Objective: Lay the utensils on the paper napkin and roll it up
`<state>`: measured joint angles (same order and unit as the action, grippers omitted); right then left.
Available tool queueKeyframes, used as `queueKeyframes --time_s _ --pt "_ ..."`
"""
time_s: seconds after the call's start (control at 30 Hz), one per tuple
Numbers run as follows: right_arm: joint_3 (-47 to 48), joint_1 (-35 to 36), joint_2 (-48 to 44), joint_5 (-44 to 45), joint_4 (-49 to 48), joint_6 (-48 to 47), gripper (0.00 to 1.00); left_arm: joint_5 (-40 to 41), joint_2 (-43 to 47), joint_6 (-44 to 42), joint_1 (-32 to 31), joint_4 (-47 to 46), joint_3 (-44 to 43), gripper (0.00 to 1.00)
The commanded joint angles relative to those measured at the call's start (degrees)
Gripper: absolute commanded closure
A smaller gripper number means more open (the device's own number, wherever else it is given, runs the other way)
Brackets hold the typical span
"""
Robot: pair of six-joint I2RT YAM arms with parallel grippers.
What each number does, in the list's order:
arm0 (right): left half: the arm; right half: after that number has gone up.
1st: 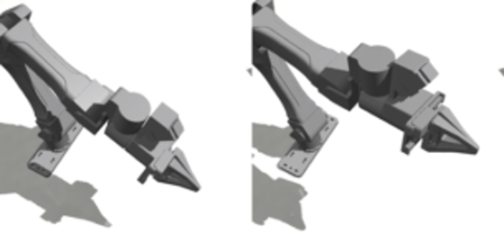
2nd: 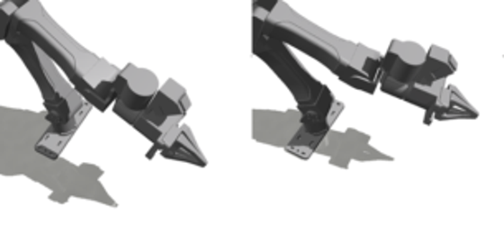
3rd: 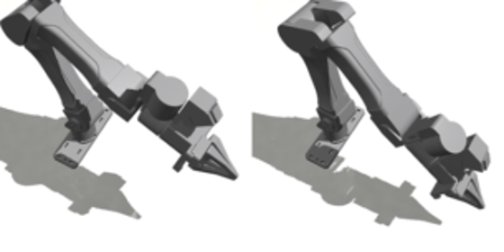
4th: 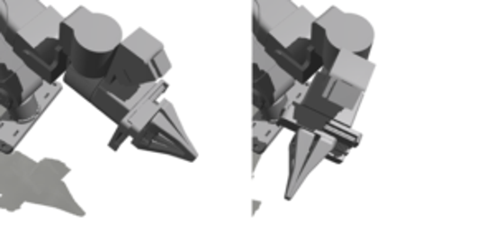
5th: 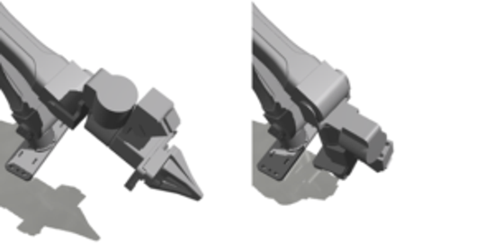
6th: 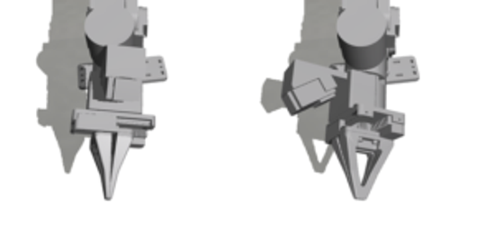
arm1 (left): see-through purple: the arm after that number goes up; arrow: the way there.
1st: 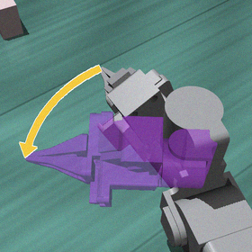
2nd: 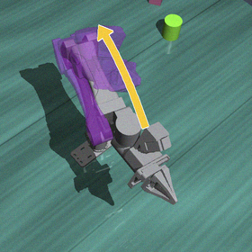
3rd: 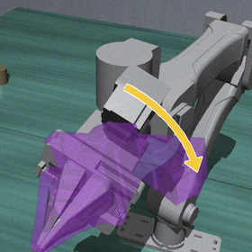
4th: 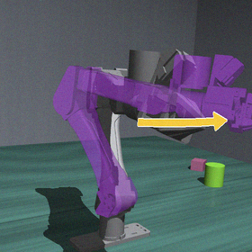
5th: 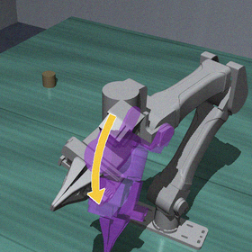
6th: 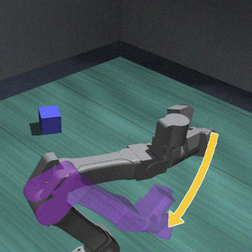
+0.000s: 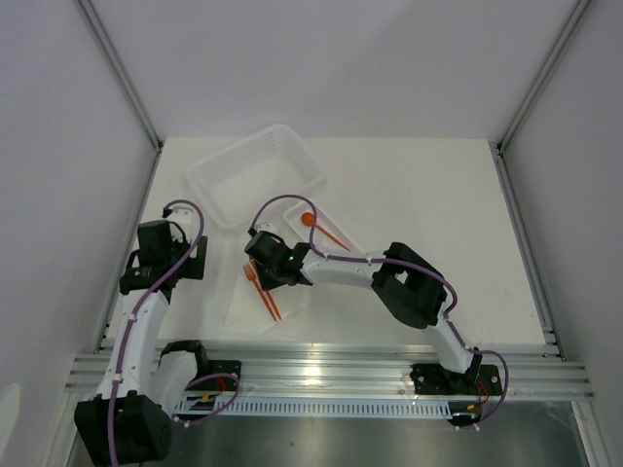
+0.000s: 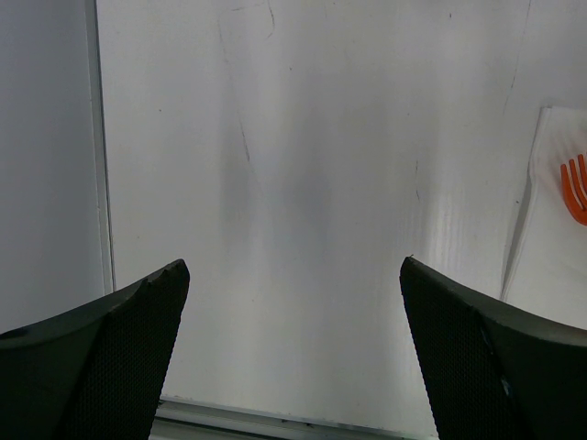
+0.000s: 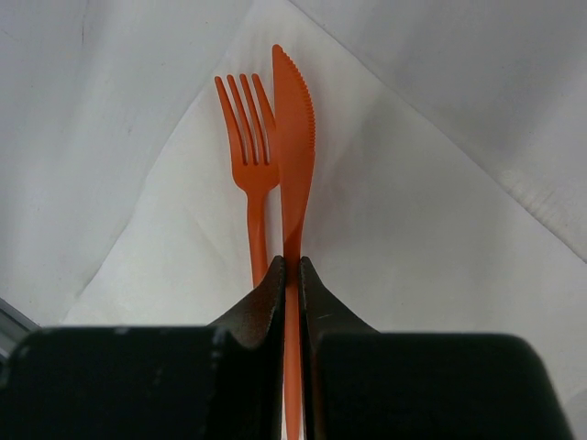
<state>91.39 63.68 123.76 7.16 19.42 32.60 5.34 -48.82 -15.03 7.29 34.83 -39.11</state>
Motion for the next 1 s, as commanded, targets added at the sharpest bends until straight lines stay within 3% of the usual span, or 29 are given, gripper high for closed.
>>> queueKeyframes --time_s 0.0,0.43,0.7,0.97 --pt "1.59 -0.31 0.86 0.66 -0.79 0.71 1.00 -0.95 0.13 0.97 0.62 -0.82 -0.44 0.00" --pt "2.47 -0.84 2.80 -1.88 -0.44 0.36 1.00 -0.95 0.04 0.96 0.62 -0.90 -0.35 0.00" --pt "2.65 -0.84 1.92 -2.68 -0.08 0.01 0.81 -0.86 0.04 0.88 0.62 -0.90 -0.26 0.01" --pt "3.52 -0.84 -1.59 -2.15 0.88 -1.92 0.78 -0.86 0.30 0.96 0.62 -0.82 -0.17 0.00"
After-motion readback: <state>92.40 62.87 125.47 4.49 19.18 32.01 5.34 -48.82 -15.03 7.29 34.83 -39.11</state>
